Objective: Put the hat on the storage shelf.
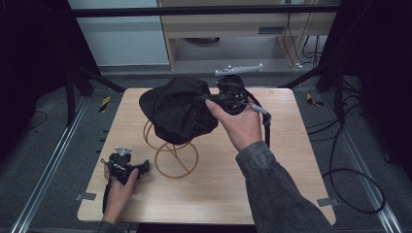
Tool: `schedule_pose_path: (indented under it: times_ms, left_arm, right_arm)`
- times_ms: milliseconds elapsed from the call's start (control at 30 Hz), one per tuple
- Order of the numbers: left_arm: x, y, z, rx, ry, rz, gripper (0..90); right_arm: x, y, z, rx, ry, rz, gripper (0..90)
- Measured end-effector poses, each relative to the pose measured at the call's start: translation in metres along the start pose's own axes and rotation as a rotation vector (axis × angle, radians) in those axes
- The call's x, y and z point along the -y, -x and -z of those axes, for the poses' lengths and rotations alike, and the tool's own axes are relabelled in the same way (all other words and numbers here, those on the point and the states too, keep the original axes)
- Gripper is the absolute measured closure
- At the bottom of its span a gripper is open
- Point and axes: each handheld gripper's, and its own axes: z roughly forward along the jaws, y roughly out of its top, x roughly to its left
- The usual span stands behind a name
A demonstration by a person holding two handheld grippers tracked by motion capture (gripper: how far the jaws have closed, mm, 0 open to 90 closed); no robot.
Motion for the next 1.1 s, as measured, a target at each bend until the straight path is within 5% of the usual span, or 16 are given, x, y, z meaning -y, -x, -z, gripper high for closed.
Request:
schedule_pose_path:
  times_ms: [1100]
  left_arm:
    - [0.000, 0.000, 0.000, 0.002, 0.001, -0.001, 0.0]
  right_arm:
    - [0.025, -0.011, -0.026, -0.034, -0.098, 0.029, 84.7]
